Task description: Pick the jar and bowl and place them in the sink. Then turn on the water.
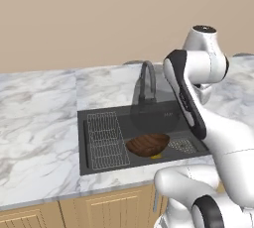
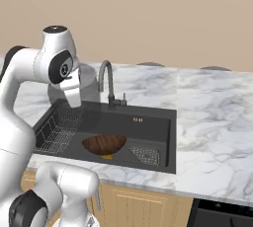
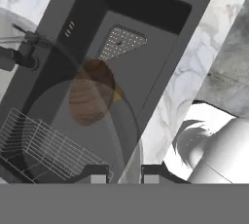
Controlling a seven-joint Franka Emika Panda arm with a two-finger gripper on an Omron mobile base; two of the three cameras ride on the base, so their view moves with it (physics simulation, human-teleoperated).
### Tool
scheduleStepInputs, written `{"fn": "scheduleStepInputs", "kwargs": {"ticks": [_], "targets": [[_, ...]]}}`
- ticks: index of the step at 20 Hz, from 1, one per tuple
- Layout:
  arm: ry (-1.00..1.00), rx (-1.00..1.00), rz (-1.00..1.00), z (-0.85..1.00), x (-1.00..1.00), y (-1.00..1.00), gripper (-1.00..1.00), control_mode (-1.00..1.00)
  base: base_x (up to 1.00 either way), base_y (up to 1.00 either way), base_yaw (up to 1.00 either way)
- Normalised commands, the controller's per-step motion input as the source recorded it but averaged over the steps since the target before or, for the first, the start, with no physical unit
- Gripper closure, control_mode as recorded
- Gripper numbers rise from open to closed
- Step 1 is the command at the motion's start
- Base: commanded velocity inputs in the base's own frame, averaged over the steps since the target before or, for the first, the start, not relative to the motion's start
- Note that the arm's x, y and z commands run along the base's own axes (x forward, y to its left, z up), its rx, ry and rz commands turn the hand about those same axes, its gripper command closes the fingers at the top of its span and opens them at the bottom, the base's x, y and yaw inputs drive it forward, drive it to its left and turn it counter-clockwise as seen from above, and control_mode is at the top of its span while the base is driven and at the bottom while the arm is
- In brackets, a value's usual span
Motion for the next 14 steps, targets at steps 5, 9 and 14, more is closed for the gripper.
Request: {"fn": "scheduleStepInputs", "kwargs": {"ticks": [5, 9, 14], "targets": [[0.0, 0.0, -0.13, 0.0, -0.07, -0.87, 1.0, -1.0, 0.0, 0.0, 0.0], [0.0, 0.0, -0.09, 0.0, 0.0, -0.82, 1.0, -1.0, 0.0, 0.0, 0.0], [0.0, 0.0, -0.06, -0.04, 0.1, -0.69, 1.0, -1.0, 0.0, 0.0, 0.0]]}}
